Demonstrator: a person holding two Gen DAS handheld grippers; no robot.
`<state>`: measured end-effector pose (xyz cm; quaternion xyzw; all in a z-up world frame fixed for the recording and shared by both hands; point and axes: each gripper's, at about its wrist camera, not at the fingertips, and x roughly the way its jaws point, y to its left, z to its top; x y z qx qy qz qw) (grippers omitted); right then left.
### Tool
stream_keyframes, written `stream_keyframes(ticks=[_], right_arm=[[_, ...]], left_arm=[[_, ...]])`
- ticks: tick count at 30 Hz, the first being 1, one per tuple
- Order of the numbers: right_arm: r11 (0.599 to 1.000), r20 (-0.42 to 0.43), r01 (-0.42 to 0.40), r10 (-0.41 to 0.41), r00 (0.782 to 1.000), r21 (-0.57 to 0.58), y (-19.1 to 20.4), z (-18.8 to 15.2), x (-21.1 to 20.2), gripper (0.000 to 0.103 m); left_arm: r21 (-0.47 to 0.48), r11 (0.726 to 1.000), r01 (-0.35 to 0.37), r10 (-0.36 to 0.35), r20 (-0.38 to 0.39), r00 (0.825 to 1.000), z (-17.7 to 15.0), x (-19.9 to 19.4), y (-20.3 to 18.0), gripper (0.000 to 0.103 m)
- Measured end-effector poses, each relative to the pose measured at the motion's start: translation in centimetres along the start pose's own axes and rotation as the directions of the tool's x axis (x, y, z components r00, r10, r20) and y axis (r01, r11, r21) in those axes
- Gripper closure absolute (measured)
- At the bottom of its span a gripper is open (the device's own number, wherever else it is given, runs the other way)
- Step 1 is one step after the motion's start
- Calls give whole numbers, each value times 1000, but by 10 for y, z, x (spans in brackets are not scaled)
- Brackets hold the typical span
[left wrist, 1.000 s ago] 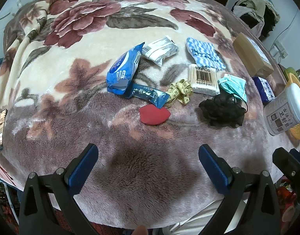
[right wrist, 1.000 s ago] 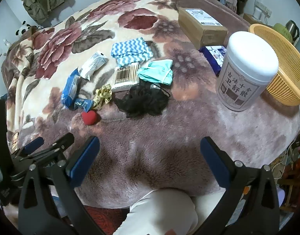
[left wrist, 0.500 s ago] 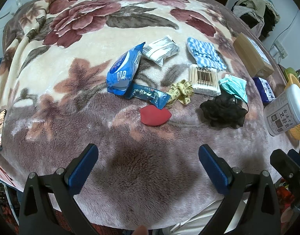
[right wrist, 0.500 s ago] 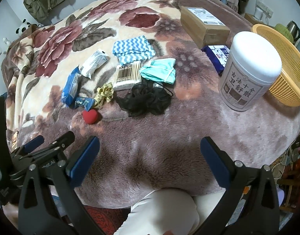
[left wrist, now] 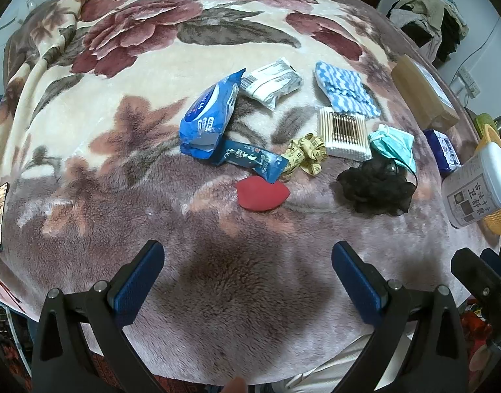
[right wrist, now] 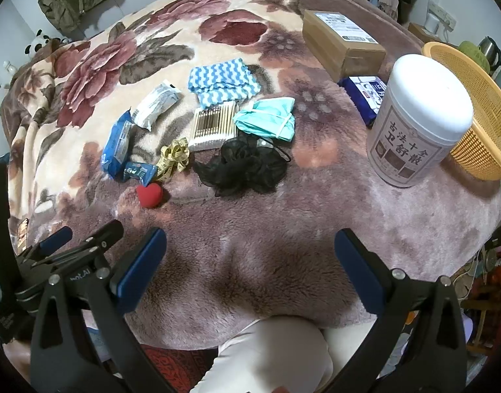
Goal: Organize soft objects
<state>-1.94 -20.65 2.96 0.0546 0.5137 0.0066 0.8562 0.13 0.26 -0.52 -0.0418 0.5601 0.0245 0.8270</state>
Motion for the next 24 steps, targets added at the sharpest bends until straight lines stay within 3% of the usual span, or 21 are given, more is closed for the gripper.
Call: stream_keyframes(ticks=[10,15,24], right_arm=[[1000,1,3,-3,1000,8,1,0,3,0],[1000,-43,8,-8,999,8,0,0,13,0],[999,-96,49,-49,994,1,-8,-2,37,0]], left_arm=[[-59,995,77,-79,-25,997,2,9,15,1],[-69,997,35,-35,-5,999,2,19,29,1],[-49,997,66,-65,19,998,16,53,23,4]])
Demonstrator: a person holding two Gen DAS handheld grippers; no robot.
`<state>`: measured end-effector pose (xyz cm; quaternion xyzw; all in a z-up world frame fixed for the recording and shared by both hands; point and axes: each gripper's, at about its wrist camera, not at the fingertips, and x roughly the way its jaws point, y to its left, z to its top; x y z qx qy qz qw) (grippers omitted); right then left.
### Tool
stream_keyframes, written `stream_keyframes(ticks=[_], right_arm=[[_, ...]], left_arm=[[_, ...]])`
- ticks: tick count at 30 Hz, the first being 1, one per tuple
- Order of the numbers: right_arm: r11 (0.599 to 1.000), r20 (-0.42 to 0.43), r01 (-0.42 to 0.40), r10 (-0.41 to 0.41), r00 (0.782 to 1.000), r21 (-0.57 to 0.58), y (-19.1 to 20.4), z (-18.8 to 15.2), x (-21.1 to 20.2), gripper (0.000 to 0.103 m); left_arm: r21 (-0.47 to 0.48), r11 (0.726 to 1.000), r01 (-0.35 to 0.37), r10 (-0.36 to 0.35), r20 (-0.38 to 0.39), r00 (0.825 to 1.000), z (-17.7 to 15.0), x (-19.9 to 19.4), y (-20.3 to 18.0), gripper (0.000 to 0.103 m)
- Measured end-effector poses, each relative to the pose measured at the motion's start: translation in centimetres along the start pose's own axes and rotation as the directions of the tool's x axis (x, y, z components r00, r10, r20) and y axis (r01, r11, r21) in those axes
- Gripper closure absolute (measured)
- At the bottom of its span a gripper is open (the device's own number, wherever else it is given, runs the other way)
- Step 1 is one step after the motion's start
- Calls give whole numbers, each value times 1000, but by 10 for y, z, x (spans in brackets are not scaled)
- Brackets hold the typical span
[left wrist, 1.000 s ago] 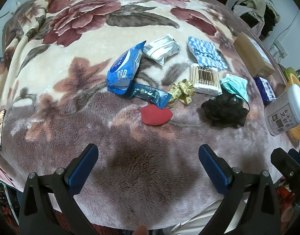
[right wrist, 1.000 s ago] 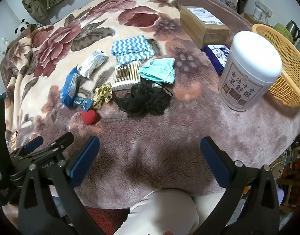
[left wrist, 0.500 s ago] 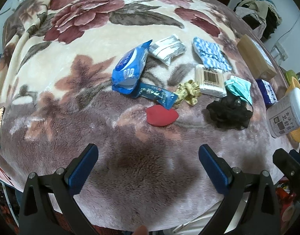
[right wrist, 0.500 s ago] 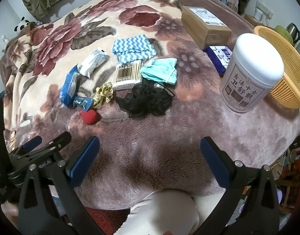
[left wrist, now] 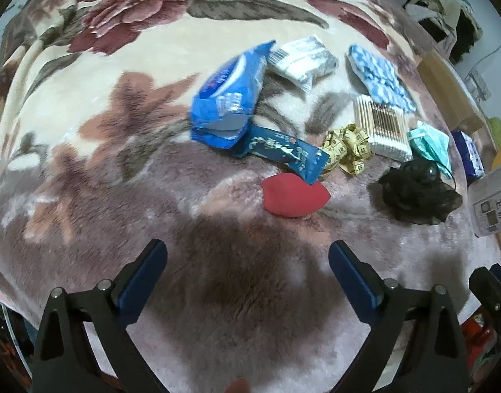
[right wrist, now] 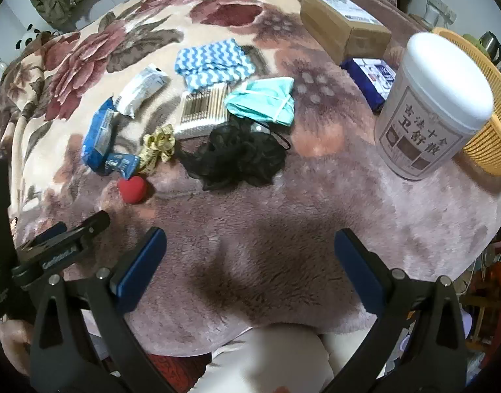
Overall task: Organize soft objects
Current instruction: 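Grasp the red lip-shaped sponge with the left gripper while the right gripper grasps the black mesh bow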
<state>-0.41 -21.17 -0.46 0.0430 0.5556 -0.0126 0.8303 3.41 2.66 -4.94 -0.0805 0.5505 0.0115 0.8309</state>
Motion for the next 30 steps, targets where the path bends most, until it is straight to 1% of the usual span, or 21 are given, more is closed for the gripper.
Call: stream_keyframes(ticks=[4,8,11,13,15,17,19,20,21,22,23,25,26,28,30], right_arm=[[1000,-22,13,-13,1000,5,-5,3,11,0],[1000,-35,9,-9,999,6,-7,9,24,0],[1000,-49,1,-1,999,5,-7,14,34,0],[1000,-53,-6,7,999,5,-7,17,40,0],[1000,-57,-12,12,998,3,-7,19,46,0],[1000,-55,-18,18,998,0,-6,23,49,0],[1000,-46,-23,22,999,-2,-5,26,52,0],[1000,-38,-28,28,999,-1,-4,29,53,1],[999,-32,-33,33,999,-1,-3,32,54,1],[999,-24,-41,41,999,0,-2,34,55,1],[998,-9,-59,59,998,3,-2,37,54,1],[995,23,-96,95,995,21,-4,40,52,1],[990,32,-128,126,991,53,-7,41,51,1],[980,35,-166,163,986,107,-12,43,52,1],[973,20,-169,168,986,154,-17,45,60,3]], left_arm=[[26,1000,5,-4,-20,1000,8,20,-12,6],[49,999,-1,3,-37,999,14,37,-23,7],[37,999,18,-17,-39,999,21,47,-29,8],[23,999,24,-22,-56,998,25,56,-32,9],[10,1000,29,-28,-74,997,29,66,-34,15],[-4,999,32,-32,-100,994,31,75,-34,17],[-16,999,31,-32,-98,995,31,79,-33,24],[-23,999,42,-44,-93,995,30,79,-32,32],[-33,997,67,-70,-86,994,30,78,-31,44],[-44,994,97,-101,-87,991,29,77,-30,47],[-52,992,112,-117,-89,989,29,77,-30,54],[-48,992,118,-122,-81,989,28,74,-33,57],[-44,992,117,-120,-79,990,26,72,-33,57],[-39,992,122,-124,-77,989,24,69,-37,57],[-40,990,132,-134,-77,988,22,67,-43,58]])
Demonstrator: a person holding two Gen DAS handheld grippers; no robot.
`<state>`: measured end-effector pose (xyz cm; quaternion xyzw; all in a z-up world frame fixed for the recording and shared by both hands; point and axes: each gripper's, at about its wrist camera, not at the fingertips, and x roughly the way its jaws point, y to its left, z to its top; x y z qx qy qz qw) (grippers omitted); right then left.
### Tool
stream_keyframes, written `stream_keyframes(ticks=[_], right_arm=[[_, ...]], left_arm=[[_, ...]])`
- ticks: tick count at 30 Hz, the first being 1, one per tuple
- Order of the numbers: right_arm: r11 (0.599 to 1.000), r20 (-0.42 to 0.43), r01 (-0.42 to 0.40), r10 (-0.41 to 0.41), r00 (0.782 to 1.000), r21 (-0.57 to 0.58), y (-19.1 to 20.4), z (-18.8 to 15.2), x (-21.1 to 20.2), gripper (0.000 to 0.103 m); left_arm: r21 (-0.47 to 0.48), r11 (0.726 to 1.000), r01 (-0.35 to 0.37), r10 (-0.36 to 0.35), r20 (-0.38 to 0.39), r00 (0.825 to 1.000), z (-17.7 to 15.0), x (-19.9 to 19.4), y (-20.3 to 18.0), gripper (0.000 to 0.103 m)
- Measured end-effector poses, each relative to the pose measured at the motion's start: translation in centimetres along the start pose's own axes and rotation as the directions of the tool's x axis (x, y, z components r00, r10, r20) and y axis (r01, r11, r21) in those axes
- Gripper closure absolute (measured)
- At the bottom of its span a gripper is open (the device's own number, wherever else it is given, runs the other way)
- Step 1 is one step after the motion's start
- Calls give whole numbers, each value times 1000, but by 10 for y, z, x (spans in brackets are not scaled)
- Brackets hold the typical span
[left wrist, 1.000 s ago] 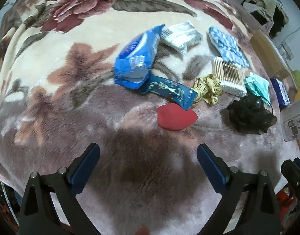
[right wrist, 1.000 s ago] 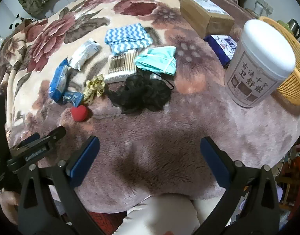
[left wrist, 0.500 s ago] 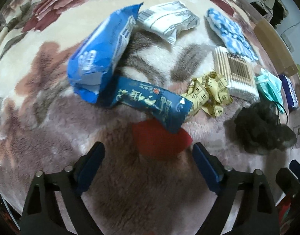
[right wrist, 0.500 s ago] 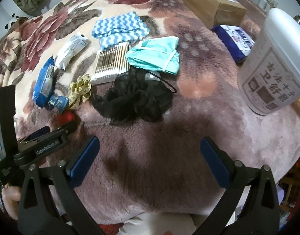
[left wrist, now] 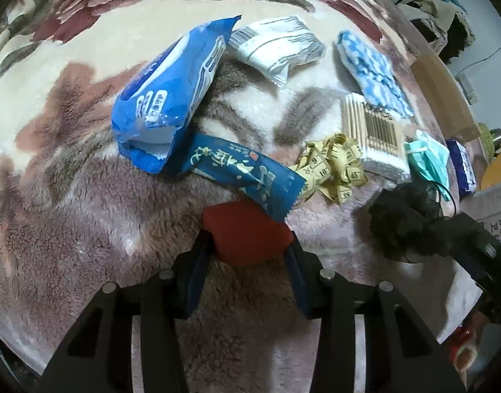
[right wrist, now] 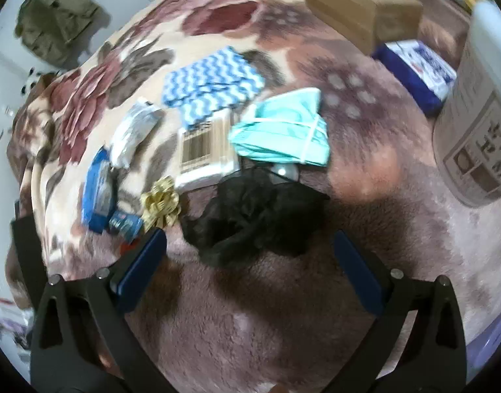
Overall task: Organize soft objects
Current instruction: 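Grasp the red lip-shaped sponge with the left gripper while the right gripper grasps the black mesh bow, then lift and carry the sponge and bow in both grippers over the yellow basket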
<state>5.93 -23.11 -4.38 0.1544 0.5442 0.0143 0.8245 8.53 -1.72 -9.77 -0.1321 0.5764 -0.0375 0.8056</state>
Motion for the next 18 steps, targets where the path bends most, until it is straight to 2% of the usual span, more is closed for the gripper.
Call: stream_keyframes(ticks=[1,3,4,6,8,11,18], right_arm=[[1000,-15,7,-7,1000,15,-3,1,6,6],[999,-53,3,-2,999,35,-4,2,16,27],[999,-72,-10,13,997,45,-5,0,21,33],[996,-113,-65,72,991,68,-6,-3,28,68],[992,-123,-107,115,986,69,-5,-7,26,81],[991,-89,-129,131,987,29,0,-12,10,85],[990,-25,-137,137,990,-4,1,-15,-23,85]], left_arm=[[-2,1000,5,-5,-5,1000,-2,-1,0,58],[-7,1000,16,-16,-9,1000,-4,-2,-1,58],[-12,1000,21,-21,-15,1000,-4,-4,4,58],[-27,999,31,-33,-47,998,0,-14,16,58],[-34,999,33,-35,-47,998,-14,-26,29,58],[-38,999,27,-28,-42,999,-25,-36,39,58],[-27,999,17,-17,-8,1000,-31,-54,39,58]])
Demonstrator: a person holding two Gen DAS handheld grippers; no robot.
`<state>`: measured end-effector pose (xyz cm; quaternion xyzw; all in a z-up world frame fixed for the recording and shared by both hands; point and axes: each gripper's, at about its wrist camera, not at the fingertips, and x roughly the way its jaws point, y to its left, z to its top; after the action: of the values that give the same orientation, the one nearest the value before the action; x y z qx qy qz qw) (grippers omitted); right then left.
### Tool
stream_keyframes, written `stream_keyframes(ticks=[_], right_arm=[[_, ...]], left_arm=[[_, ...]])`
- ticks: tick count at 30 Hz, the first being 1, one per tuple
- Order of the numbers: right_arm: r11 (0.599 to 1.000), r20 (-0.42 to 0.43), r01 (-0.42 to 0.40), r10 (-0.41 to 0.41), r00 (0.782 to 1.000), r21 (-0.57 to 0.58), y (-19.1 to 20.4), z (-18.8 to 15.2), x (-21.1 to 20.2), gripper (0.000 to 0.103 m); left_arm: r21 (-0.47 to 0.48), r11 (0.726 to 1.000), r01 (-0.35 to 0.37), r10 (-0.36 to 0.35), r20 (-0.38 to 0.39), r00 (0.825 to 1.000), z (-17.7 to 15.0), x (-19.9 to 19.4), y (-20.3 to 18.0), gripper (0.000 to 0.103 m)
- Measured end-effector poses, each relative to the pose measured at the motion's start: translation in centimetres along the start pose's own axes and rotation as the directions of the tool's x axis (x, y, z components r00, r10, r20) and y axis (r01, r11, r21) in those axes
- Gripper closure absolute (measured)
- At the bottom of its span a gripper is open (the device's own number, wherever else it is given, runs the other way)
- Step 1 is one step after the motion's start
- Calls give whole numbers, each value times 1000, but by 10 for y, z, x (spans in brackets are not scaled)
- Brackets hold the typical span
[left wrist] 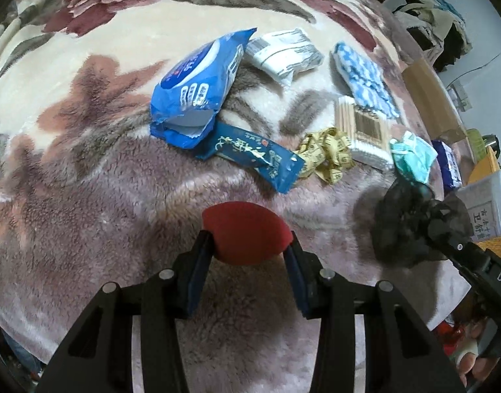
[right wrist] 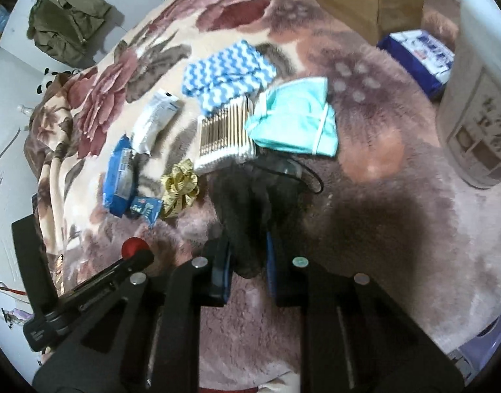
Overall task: Organize soft objects
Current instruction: 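Lift and carry the sponge and bow in both grippers over the yellow basket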
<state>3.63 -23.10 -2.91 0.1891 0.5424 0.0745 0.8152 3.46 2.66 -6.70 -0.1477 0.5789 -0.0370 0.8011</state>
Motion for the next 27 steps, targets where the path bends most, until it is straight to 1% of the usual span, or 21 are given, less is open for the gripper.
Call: stream_keyframes(ticks=[6,8,12,19,27], right_arm=[[1000,34,8,-8,999,-16,4,-3,-17,85],[1000,40,16,-15,999,-21,3,-6,-22,85],[1000,59,5,-4,998,-19,2,-11,-33,85],[1000,113,-2,5,994,-26,2,-9,-61,85],[999,182,-2,8,983,-35,-2,0,-96,85]], left_arm=[[15,1000,5,-5,38,999,-5,-21,-10,58],[16,1000,3,-4,41,999,-8,-26,-11,58],[21,1000,-1,0,42,999,-13,-35,-16,58],[48,999,-17,15,37,999,-11,-46,-37,58],[82,997,-9,3,70,998,-5,-68,-67,58]])
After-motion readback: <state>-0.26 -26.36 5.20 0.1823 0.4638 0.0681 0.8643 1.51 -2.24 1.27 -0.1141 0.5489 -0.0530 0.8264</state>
